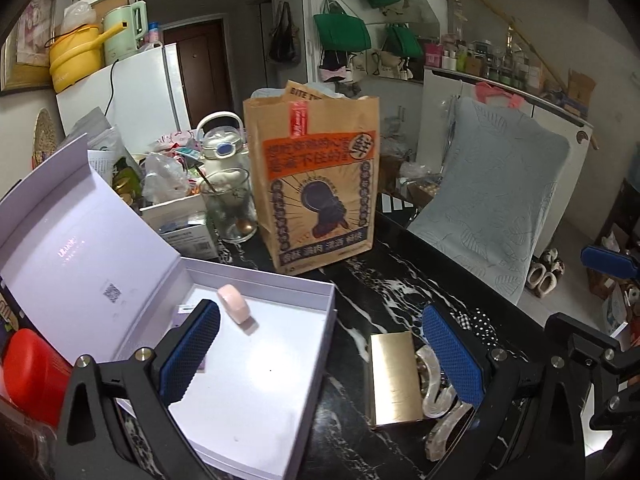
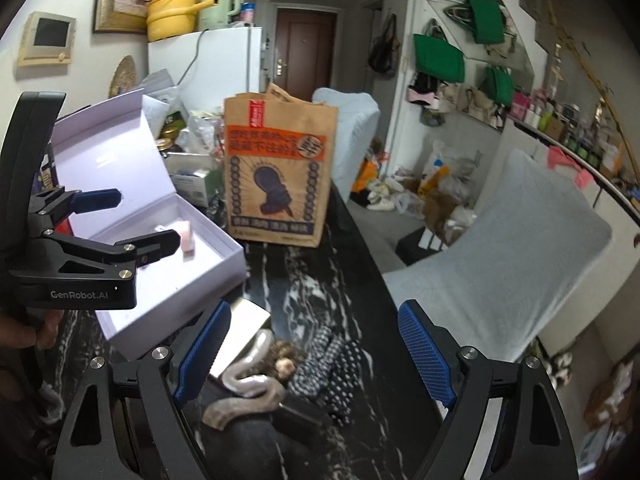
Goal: Organize rigid objects
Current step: 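Withdraw both open tools from the lavender box toward the table items, then close the right tool on the dark glass cup while the left tool grasps the gold box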
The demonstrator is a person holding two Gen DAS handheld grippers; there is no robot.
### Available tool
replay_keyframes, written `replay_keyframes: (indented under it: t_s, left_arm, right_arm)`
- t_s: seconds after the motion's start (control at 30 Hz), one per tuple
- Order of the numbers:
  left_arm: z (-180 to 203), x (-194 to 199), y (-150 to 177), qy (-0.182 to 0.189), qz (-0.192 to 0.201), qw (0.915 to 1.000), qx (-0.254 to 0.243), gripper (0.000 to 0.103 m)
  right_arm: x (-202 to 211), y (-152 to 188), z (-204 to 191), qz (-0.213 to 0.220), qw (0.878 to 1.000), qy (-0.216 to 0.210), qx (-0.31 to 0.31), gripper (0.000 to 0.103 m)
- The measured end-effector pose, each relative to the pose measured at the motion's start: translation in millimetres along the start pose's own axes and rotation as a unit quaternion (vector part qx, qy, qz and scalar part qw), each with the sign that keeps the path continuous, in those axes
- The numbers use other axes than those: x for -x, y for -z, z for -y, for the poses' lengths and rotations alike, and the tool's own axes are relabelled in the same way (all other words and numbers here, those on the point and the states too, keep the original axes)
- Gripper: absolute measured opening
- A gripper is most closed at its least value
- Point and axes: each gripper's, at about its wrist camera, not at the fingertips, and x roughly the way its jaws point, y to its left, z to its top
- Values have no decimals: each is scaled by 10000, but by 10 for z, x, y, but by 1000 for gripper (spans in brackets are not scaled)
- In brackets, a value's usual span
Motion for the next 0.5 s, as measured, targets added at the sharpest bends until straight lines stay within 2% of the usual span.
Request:
replay_keyframes:
  t_s: [0.5]
  left_arm:
    - [428, -317, 297, 341, -467, 9980, -236, 103]
  right_arm:
    - [-66, 499, 301, -157, 9993, 71, -319, 86]
